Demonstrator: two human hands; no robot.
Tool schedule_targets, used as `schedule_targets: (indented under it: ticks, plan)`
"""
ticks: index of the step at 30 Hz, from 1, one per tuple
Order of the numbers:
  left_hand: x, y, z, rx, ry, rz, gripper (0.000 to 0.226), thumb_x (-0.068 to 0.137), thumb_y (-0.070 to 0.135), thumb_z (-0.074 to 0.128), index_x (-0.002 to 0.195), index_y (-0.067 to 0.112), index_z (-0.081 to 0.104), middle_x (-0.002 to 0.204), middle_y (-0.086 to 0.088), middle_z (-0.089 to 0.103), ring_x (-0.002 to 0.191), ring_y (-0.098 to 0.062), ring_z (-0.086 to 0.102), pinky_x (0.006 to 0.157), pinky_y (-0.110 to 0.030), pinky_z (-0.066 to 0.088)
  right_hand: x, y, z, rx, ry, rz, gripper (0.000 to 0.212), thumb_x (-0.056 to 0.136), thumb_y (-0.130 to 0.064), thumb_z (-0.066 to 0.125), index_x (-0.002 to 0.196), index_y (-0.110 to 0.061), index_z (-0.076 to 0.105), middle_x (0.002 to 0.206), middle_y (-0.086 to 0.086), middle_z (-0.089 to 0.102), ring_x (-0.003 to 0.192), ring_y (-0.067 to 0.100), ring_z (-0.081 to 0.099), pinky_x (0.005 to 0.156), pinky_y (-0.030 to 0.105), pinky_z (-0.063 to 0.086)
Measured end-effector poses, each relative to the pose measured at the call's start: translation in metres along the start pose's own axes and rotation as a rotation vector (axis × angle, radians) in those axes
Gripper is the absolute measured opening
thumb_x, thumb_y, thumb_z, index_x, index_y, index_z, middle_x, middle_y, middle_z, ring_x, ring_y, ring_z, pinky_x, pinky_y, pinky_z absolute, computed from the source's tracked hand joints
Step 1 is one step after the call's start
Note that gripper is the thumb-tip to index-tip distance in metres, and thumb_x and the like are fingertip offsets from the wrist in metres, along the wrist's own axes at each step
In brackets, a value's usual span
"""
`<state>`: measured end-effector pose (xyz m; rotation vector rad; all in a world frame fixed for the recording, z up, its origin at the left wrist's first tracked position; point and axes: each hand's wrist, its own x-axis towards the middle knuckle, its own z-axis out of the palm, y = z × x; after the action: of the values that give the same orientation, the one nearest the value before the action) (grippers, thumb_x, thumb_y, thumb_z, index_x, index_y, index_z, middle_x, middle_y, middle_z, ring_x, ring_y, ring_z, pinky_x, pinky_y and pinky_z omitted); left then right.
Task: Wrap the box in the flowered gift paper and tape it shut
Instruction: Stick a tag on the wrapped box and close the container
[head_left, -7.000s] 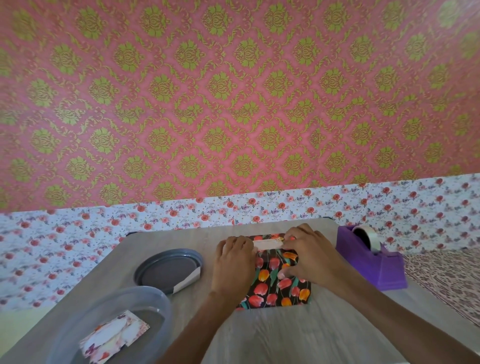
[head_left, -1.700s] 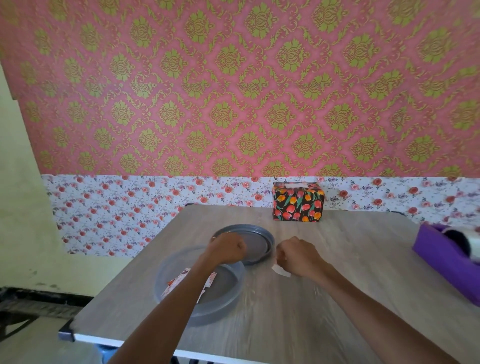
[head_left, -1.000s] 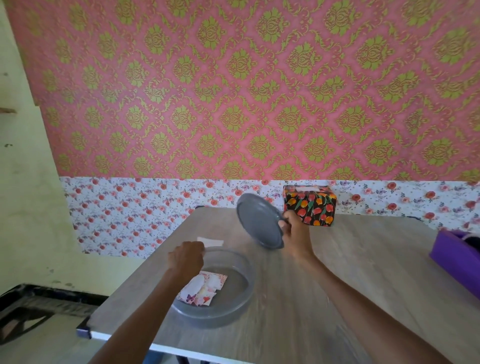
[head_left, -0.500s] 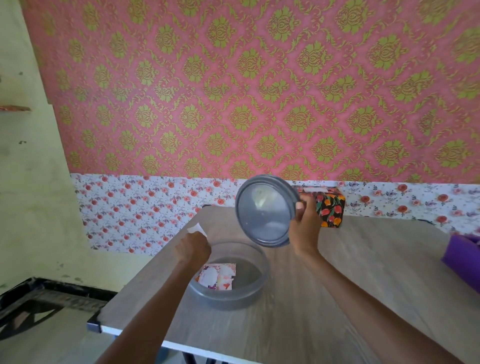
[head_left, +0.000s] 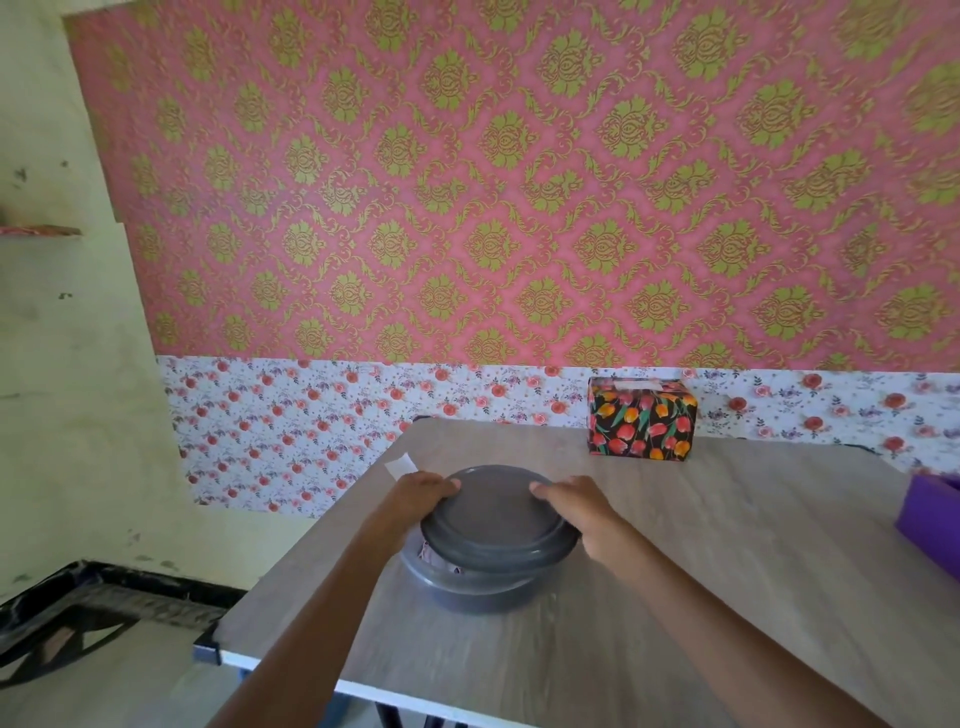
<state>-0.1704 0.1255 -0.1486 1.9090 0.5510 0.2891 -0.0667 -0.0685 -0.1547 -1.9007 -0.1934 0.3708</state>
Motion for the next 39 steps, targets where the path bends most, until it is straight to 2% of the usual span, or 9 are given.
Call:
schedule_targets:
  ticks: [4, 8, 12, 14, 18, 26, 31, 35, 39]
  plan:
    - [0.0, -0.005, -0.007, -0.014, 0.051, -0.061, 0.026, 0.097, 0.019, 0.051, 0.095, 0.004, 0.073, 0.1, -0.019, 0.07, 0.093, -0.028, 0.066, 0.085, -0.037, 0.052, -0.011, 0.0, 0.009, -0.117, -0.078, -0.087, 0.032, 0.086, -0.038, 0.068, 0.102, -0.012, 0.056, 0.105, 0.006, 0.063, 0.092, 0.019, 0.06, 0.066, 0.029, 0.045]
    - [-0.001, -0.013, -0.012, -0.005, 0.024, -0.058, 0.031, 0.097, 0.016, 0.041, 0.093, 0.002, 0.068, 0.101, -0.024, 0.064, 0.089, -0.024, 0.061, 0.085, -0.038, 0.05, -0.016, 0.0, 0.016, -0.256, -0.075, -0.172, 0.033, 0.096, -0.035, 0.05, 0.122, -0.013, 0.051, 0.114, 0.003, 0.058, 0.1, 0.018, 0.057, 0.078, 0.03, 0.046]
    - [-0.011, -0.02, -0.001, 0.318, 0.16, 0.017, 0.044, 0.103, 0.031, 0.027, 0.122, 0.016, 0.063, 0.127, -0.011, 0.061, 0.113, -0.028, 0.057, 0.1, -0.04, 0.042, -0.024, 0.006, 0.028, -0.357, -0.002, -0.243, 0.041, 0.101, -0.029, 0.032, 0.141, -0.023, 0.041, 0.125, 0.007, 0.055, 0.102, 0.021, 0.058, 0.077, 0.031, 0.049]
    - [-0.013, -0.023, 0.001, 0.424, 0.249, 0.038, 0.045, 0.102, 0.033, 0.026, 0.127, 0.019, 0.061, 0.132, -0.012, 0.059, 0.115, -0.031, 0.056, 0.101, -0.04, 0.041, -0.028, 0.01, 0.031, -0.425, 0.073, -0.246, 0.046, 0.1, -0.036, 0.028, 0.146, -0.034, 0.034, 0.131, 0.006, 0.054, 0.108, 0.024, 0.057, 0.088, 0.037, 0.052]
    - [-0.008, -0.027, 0.0, 0.472, 0.251, 0.052, 0.044, 0.102, 0.033, 0.026, 0.122, 0.018, 0.062, 0.127, -0.016, 0.061, 0.111, -0.033, 0.058, 0.097, -0.04, 0.043, -0.039, 0.003, 0.022, -0.575, 0.044, -0.164, 0.05, 0.102, -0.046, 0.02, 0.151, -0.043, 0.019, 0.147, 0.012, 0.035, 0.125, 0.031, 0.046, 0.1, 0.039, 0.04]
    - [0.0, -0.024, -0.002, 0.577, 0.263, 0.05, 0.038, 0.103, 0.026, 0.027, 0.091, 0.01, 0.06, 0.107, -0.019, 0.067, 0.088, -0.029, 0.061, 0.083, -0.036, 0.048, -0.035, -0.001, 0.017, -0.593, -0.019, -0.194, 0.049, 0.102, -0.045, 0.022, 0.15, -0.036, 0.026, 0.142, 0.006, 0.05, 0.121, 0.031, 0.052, 0.098, 0.04, 0.042]
    - [0.001, -0.023, 0.009, 0.686, 0.211, -0.029, 0.051, 0.101, 0.043, 0.019, 0.132, 0.016, 0.05, 0.131, -0.012, 0.058, 0.115, -0.03, 0.056, 0.103, -0.045, 0.041, -0.031, 0.005, 0.017, -0.576, -0.032, -0.191, 0.049, 0.101, -0.047, 0.023, 0.149, -0.036, 0.028, 0.14, 0.004, 0.052, 0.12, 0.03, 0.053, 0.098, 0.041, 0.042]
    - [0.002, -0.028, 0.011, 0.604, 0.276, -0.024, 0.046, 0.102, 0.033, 0.022, 0.125, 0.015, 0.057, 0.126, -0.012, 0.061, 0.11, -0.03, 0.059, 0.098, -0.042, 0.044, -0.03, 0.004, 0.017, -0.588, -0.038, -0.195, 0.049, 0.101, -0.047, 0.022, 0.149, -0.036, 0.027, 0.139, 0.004, 0.052, 0.119, 0.03, 0.053, 0.096, 0.041, 0.042]
    - [-0.005, -0.026, 0.015, 0.633, 0.37, -0.028, 0.043, 0.103, 0.028, 0.026, 0.118, 0.01, 0.062, 0.117, -0.016, 0.064, 0.102, -0.032, 0.061, 0.089, -0.038, 0.045, -0.029, 0.004, 0.018, -0.609, -0.04, -0.201, 0.047, 0.101, -0.045, 0.023, 0.147, -0.036, 0.028, 0.132, 0.004, 0.056, 0.108, 0.026, 0.056, 0.086, 0.038, 0.043]
